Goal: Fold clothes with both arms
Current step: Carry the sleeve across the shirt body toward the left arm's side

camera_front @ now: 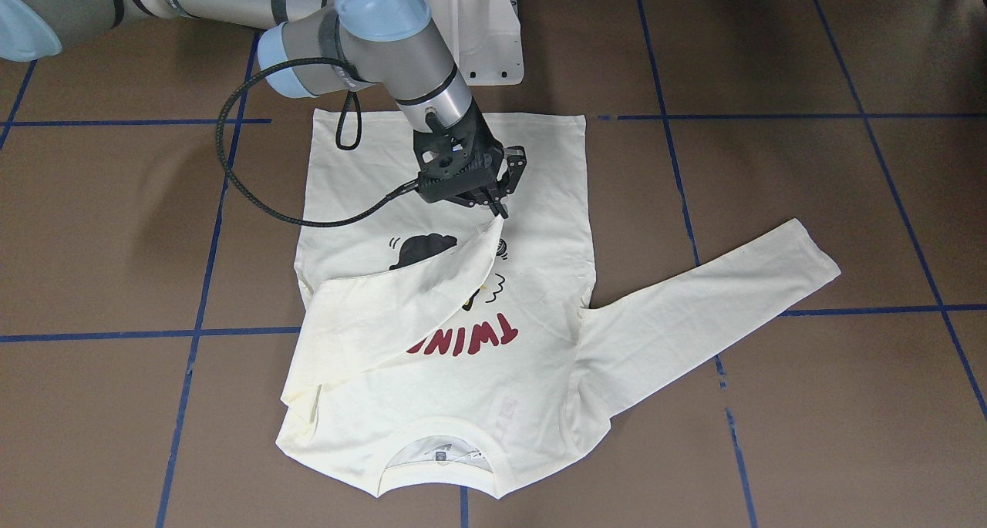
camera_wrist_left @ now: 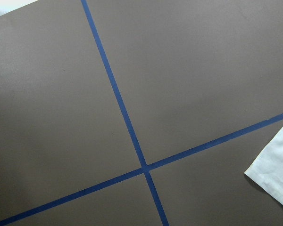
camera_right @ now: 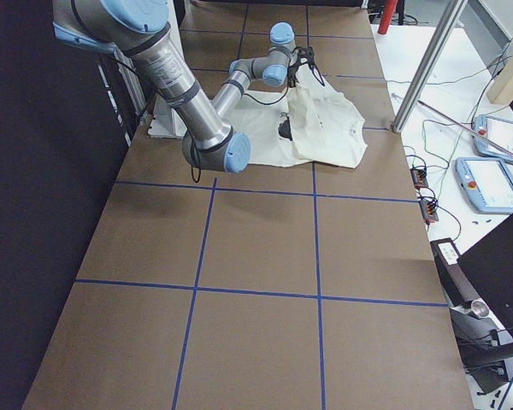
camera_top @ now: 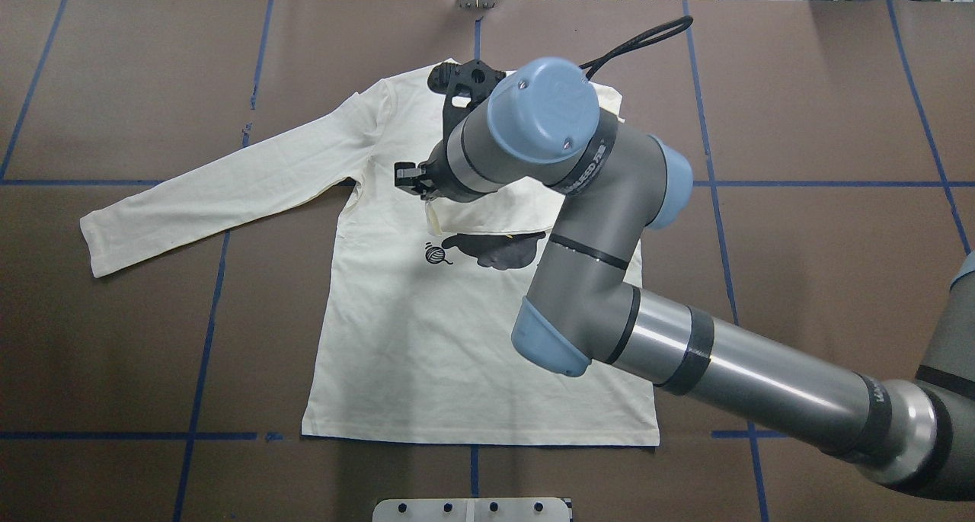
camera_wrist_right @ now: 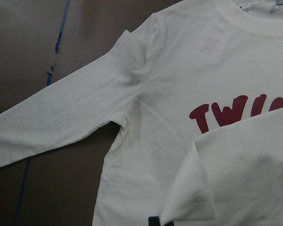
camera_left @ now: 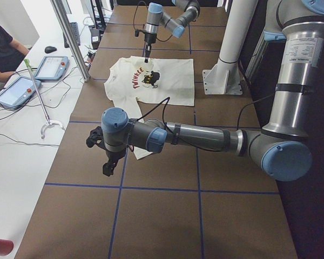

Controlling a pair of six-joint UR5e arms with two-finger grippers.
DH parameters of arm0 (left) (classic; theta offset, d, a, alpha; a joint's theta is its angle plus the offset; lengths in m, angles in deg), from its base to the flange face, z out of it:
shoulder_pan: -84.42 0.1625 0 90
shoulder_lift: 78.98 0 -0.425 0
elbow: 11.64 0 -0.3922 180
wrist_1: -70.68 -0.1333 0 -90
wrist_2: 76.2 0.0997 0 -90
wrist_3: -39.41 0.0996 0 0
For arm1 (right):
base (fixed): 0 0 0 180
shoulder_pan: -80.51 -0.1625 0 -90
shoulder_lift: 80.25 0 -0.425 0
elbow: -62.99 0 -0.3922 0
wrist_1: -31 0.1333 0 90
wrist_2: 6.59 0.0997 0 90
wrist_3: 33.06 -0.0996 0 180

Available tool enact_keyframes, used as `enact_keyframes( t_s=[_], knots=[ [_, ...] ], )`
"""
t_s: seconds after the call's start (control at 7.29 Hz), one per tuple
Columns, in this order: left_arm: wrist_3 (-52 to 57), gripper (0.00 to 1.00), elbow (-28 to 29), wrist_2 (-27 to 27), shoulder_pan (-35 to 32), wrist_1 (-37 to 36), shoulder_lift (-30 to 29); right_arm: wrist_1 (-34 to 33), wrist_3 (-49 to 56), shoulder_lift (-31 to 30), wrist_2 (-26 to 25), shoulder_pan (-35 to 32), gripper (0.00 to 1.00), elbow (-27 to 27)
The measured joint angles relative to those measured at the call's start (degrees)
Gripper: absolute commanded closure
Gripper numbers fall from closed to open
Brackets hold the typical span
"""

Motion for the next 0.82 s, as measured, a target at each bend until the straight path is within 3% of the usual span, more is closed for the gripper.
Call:
enact_keyframes(
  t_s=[0.14, 0.41, 0.55, 0.82],
  knots=[
    [0.0, 0.0, 0.0, -0.1, 0.0, 0.0, 0.0, 3.5, -0.5, 0.6, -3.3, 1.1, 1.0, -1.1],
    [0.0, 0.0, 0.1, -0.1, 0.0, 0.0, 0.0, 13.7, -3.7, 4.7, -9.1, 1.6, 1.0, -9.5],
    [-0.1, 0.0, 0.1, -0.1, 0.0, 0.0, -0.1, 17.0, -5.1, 7.0, -10.7, 1.7, 1.0, -13.6],
    [-0.1, 0.0, 0.1, -0.1, 0.1, 0.0, -0.1, 21.2, -7.3, 8.4, -11.8, 2.0, 1.0, -16.1]
  ],
)
